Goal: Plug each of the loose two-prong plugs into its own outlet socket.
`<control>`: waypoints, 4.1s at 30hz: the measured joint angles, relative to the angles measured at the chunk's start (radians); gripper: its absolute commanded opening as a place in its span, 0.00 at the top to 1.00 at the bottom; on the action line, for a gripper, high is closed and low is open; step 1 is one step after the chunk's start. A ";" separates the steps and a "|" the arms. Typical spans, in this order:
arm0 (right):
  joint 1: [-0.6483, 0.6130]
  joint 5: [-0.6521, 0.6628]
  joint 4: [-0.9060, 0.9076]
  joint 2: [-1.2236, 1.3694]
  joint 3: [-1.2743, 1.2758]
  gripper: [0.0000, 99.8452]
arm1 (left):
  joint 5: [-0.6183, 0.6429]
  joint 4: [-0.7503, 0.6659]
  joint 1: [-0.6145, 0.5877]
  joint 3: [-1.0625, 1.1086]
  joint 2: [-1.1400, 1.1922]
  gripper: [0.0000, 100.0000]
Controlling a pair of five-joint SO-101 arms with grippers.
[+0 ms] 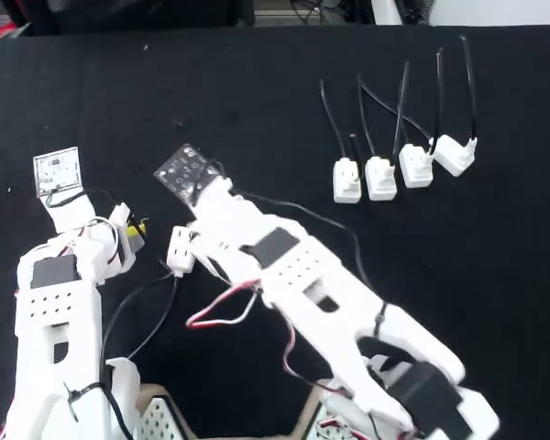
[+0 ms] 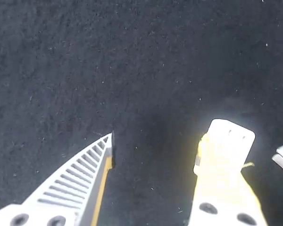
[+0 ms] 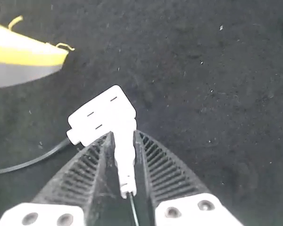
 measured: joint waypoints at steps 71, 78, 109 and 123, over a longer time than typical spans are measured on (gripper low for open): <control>-0.161 -0.103 -0.339 -0.305 0.410 0.99 | -0.032 0.109 0.106 0.319 -0.632 0.71; -0.043 -0.080 -0.106 -0.149 0.166 0.99 | -0.020 0.127 -0.049 0.261 -0.628 0.71; -0.012 0.585 0.974 1.016 -1.505 0.99 | -0.394 0.304 -0.178 0.399 -0.628 0.71; -0.035 0.672 1.013 1.076 -1.540 0.99 | -0.394 0.304 -0.178 0.399 -0.628 0.71</control>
